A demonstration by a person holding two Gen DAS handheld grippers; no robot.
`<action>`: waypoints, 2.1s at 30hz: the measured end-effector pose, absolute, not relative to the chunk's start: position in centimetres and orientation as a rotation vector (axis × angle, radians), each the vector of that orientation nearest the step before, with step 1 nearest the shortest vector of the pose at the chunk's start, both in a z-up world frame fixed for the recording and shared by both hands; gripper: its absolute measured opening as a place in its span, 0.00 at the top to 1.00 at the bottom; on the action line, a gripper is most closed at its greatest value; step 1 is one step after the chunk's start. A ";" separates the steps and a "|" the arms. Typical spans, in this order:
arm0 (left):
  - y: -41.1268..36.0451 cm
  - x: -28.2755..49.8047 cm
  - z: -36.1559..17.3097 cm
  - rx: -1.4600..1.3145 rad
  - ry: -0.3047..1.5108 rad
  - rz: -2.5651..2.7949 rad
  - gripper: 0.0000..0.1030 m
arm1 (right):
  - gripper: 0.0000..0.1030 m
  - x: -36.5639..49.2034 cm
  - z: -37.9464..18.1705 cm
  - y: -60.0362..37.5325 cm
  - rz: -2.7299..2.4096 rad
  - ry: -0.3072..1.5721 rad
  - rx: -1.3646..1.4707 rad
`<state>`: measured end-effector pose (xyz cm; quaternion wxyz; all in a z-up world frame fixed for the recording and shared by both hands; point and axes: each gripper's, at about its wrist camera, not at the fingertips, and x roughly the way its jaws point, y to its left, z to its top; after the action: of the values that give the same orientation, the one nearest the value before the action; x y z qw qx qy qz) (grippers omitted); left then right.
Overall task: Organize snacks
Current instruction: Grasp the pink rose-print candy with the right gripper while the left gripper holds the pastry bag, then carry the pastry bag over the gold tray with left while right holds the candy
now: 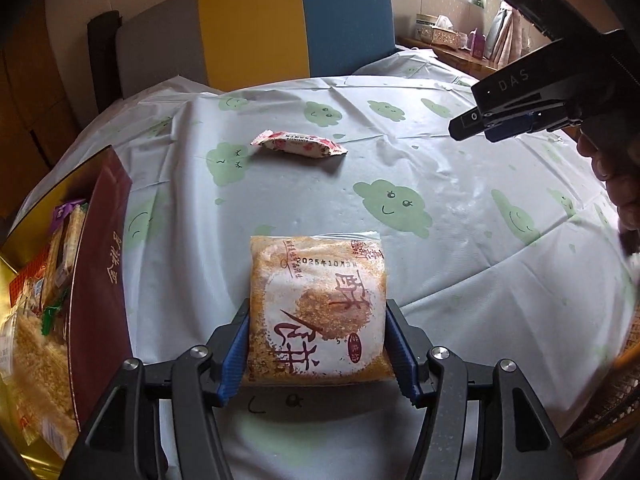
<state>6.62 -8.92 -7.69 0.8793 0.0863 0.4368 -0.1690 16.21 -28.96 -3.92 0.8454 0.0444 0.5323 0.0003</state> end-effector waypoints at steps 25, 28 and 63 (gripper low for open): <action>-8.3 6.0 -8.1 0.155 0.851 -0.392 0.39 | 0.53 24.0 -4.9 -16.8 0.376 1.162 -0.077; -8.2 6.1 -8.1 0.155 0.851 -0.395 0.39 | 0.54 25.5 -6.4 -15.5 0.374 1.196 -0.134; -9.2 6.7 -8.1 0.176 0.879 -0.348 0.38 | 0.76 15.4 -7.6 -24.6 0.327 1.294 -0.109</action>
<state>6.69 -9.22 -8.06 0.8866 0.0845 0.4228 -0.1673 15.36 -24.59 -7.60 0.7841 -0.0507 0.5997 0.1515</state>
